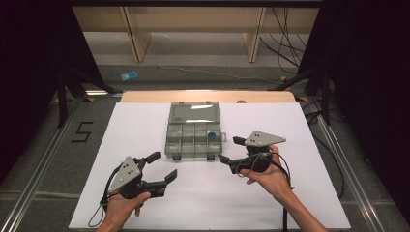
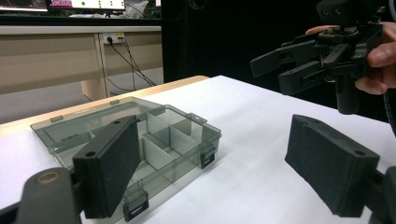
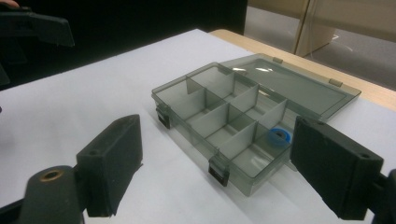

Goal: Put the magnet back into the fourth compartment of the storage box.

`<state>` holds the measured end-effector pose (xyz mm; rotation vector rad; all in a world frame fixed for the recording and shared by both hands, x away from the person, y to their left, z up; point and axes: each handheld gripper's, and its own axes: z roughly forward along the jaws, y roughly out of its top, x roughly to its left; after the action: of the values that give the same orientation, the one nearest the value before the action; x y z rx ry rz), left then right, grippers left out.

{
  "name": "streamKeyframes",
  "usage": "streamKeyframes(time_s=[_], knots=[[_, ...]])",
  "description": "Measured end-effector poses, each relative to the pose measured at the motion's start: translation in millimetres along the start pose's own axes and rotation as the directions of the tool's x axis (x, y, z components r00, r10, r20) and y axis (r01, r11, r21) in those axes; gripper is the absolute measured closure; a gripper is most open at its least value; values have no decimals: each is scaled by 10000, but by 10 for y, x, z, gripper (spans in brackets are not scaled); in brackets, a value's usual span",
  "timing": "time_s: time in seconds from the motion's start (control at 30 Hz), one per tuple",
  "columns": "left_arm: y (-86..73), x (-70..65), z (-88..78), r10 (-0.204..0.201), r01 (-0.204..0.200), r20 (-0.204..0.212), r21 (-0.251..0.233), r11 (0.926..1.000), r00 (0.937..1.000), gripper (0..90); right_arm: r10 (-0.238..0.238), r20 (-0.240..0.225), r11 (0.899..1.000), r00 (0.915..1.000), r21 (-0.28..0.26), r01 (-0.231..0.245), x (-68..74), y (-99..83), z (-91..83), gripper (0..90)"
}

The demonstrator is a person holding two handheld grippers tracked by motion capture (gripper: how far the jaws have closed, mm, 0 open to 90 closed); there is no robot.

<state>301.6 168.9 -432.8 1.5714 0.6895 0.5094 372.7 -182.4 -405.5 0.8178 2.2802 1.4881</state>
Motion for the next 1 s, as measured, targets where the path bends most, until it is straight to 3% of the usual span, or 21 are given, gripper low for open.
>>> streamKeyframes(time_s=[0.4, 0.47, 0.6, 0.77, 1.0], knots=[[1, 0, 2, 42, -42, 15, 23, 10000, 10000, 170, 219, -48, 9983, 9997, -546, -221, 31, -96, -135, 170], [1, -1, 2, 44, -44, 18, 30, 10000, 10000, 170, 217, 44, 9990, 9998, -390, -215, 32, -110, -162, 169], [0, -1, 2, 38, -38, 15, 34, 10000, 10000, 170, 173, 172, 9977, 9997, -658, -161, 32, -139, -179, 167], [1, 0, 0, 53, -53, 15, 25, 10000, 10000, 171, 220, 52, 9990, 9997, -383, -218, 50, -179, -209, 167], [1, -1, 0, 50, -50, 17, 29, 10000, 10000, 171, 347, 91, 9982, 9994, -490, -342, 60, -242, -256, 166]])
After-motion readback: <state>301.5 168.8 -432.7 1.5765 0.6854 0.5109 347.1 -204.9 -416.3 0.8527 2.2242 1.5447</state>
